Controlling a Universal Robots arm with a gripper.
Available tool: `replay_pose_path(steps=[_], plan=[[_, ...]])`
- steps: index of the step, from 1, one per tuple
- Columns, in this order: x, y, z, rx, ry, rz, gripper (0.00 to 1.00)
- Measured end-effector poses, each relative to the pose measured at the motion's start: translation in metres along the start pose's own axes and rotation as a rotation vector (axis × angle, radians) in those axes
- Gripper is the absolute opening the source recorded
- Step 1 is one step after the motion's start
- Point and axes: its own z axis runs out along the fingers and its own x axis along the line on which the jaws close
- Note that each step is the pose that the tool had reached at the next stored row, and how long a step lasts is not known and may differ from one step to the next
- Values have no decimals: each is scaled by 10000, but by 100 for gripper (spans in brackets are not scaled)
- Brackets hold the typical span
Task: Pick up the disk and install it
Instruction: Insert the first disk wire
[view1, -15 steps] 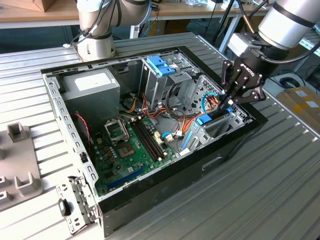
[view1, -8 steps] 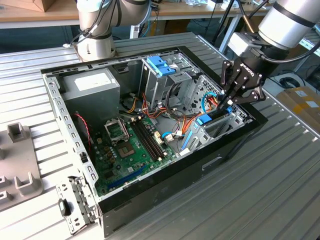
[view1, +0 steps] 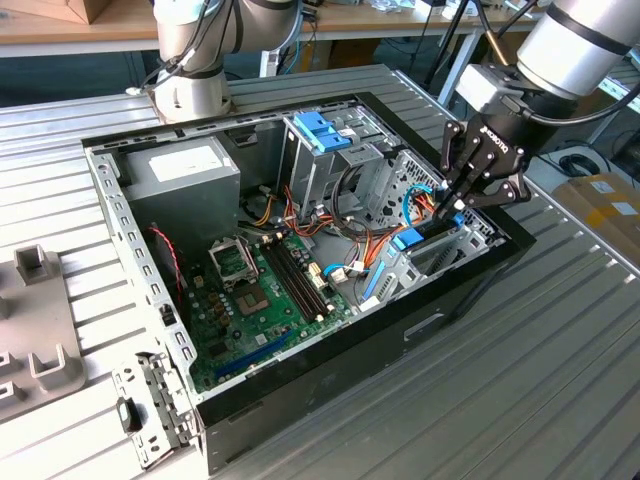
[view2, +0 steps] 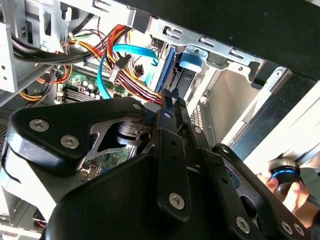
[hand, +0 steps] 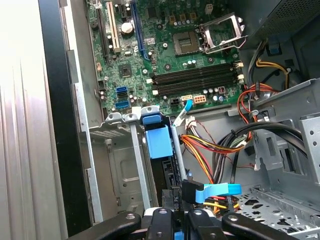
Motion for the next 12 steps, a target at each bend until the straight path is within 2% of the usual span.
replay_pose_path(steps=[4,12], plan=[[-1,-6,8,0,6,0,17],[-13,-54,35,1,103,2,17]])
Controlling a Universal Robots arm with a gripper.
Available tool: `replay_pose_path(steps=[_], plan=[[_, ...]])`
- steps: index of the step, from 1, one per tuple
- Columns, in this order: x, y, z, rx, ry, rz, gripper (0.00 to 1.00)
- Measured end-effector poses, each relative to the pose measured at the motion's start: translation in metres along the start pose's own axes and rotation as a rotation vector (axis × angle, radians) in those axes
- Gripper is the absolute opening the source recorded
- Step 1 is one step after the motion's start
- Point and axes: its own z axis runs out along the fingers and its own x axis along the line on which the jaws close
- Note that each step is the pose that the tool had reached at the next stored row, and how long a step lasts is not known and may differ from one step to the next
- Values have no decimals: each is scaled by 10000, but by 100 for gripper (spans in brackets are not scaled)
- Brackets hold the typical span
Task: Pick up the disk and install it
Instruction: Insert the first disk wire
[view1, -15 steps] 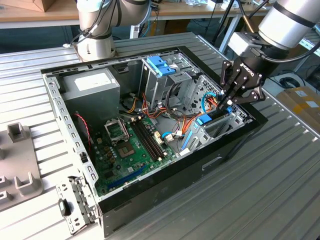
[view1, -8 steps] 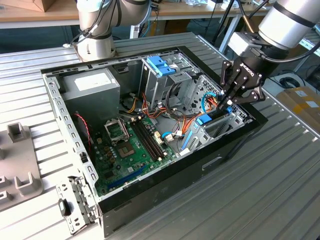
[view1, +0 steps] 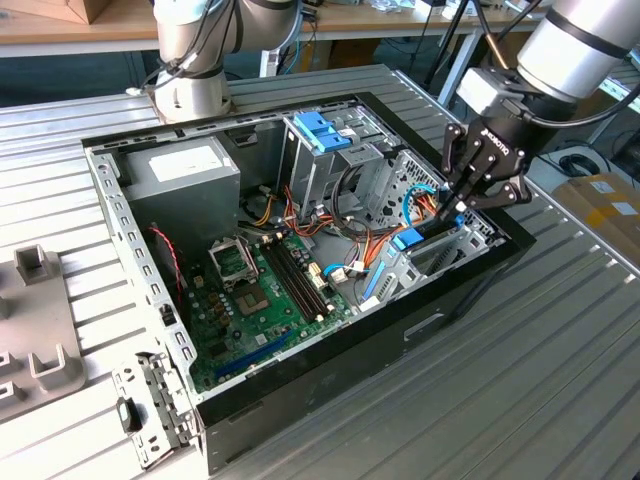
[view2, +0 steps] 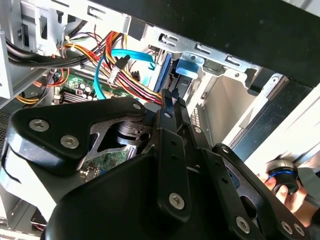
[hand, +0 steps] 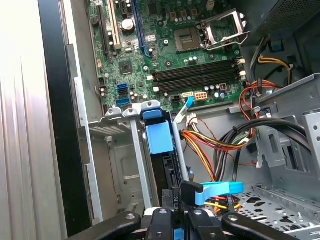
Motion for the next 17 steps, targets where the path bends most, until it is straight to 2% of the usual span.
replay_pose_path(steps=[8,14,17], plan=[[-31,-14,12,3,61,-251,17],[-35,-36,17,-38,-178,-293,17],[-35,-37,17,-40,-193,-296,17]])
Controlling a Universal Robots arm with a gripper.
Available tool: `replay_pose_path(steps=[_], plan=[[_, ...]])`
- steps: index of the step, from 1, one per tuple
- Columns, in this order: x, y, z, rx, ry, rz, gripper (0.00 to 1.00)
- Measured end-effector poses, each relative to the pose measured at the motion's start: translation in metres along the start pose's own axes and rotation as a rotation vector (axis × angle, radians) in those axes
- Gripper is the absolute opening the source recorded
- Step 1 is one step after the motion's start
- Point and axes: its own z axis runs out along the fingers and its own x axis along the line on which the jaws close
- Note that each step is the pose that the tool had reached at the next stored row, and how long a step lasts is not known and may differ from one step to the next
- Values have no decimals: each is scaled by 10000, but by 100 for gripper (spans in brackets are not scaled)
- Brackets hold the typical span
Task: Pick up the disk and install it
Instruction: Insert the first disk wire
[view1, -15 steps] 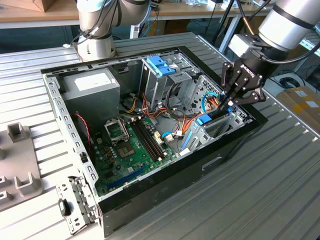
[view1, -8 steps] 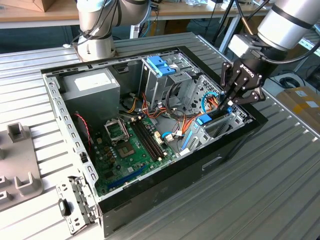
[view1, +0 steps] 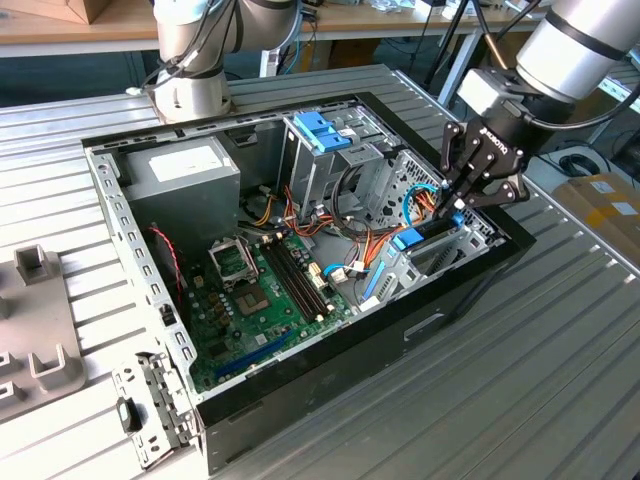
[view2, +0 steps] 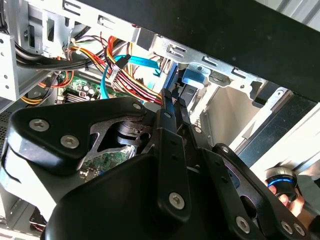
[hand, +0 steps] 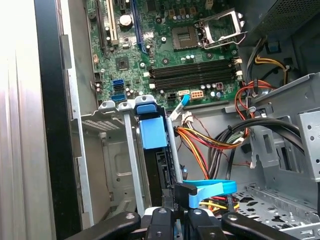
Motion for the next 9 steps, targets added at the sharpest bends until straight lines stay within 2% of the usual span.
replay_pose_path(steps=[1,9], plan=[[32,-6,7,0,-1,0,17],[35,-11,39,-1,7,-38,17]])
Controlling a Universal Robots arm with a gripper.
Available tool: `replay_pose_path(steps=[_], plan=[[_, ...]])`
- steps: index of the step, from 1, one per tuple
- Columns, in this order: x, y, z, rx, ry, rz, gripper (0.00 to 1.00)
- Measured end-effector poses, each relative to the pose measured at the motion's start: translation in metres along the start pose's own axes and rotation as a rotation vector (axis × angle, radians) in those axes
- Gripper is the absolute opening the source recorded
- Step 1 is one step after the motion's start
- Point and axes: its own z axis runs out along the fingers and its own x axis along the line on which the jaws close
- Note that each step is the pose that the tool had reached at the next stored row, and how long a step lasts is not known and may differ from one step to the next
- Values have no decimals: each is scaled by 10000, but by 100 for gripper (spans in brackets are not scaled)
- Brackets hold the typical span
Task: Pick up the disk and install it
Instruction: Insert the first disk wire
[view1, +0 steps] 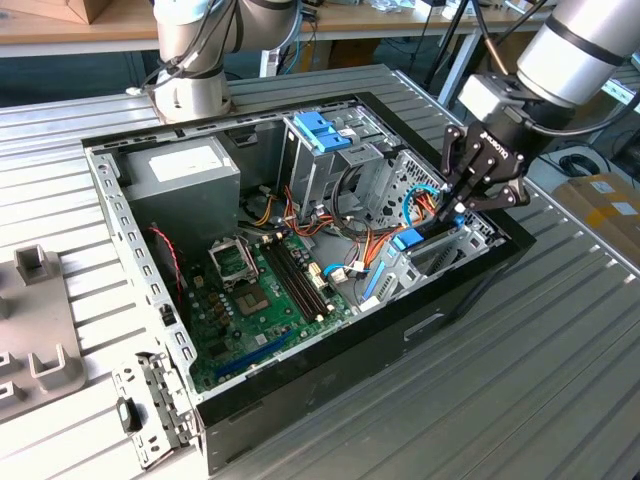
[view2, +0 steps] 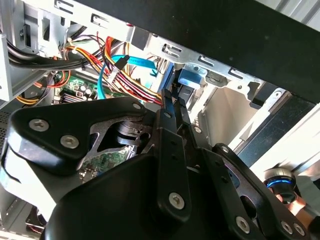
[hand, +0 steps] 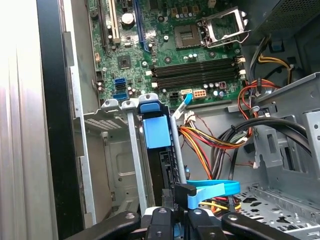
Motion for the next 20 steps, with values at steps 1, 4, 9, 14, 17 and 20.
replay_pose_path(steps=[1,4,9,14,17,20], plan=[[1,0,2,0,2,-7,17],[5,-2,7,-1,5,-46,17],[13,-2,8,-8,31,-291,17],[13,-3,8,-21,40,-632,17],[13,-7,7,-35,-21,-809,17],[11,-13,4,-48,-90,-940,17]])
